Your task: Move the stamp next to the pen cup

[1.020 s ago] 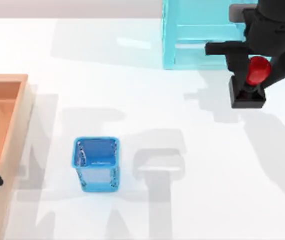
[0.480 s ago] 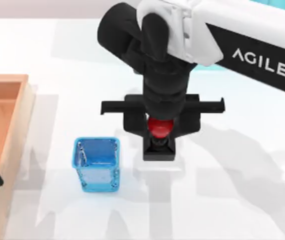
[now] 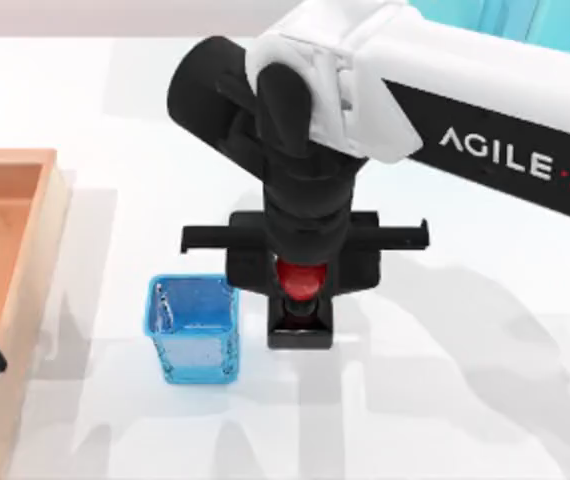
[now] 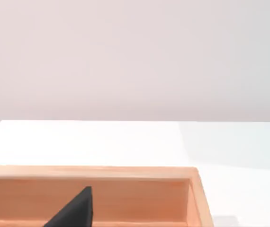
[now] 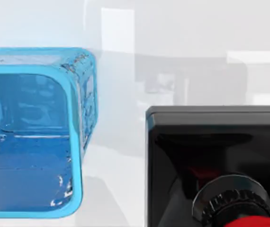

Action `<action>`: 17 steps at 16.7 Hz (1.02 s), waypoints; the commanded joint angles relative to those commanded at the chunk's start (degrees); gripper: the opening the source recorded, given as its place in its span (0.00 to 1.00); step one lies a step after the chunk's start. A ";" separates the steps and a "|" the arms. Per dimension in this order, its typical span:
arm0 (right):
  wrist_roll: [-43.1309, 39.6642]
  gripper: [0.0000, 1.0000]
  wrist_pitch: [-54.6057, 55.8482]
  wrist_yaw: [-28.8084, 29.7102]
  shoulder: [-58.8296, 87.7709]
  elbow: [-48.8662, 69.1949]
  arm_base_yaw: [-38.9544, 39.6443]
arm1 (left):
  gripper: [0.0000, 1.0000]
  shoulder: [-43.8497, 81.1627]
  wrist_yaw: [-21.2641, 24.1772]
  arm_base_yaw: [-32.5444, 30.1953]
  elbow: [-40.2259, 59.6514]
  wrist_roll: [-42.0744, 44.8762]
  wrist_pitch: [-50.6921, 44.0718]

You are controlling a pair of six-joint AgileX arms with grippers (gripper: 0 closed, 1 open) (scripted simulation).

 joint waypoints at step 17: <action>-0.06 0.68 2.53 0.12 0.38 -2.43 0.14 | 1.00 0.00 0.00 0.00 0.00 0.00 0.00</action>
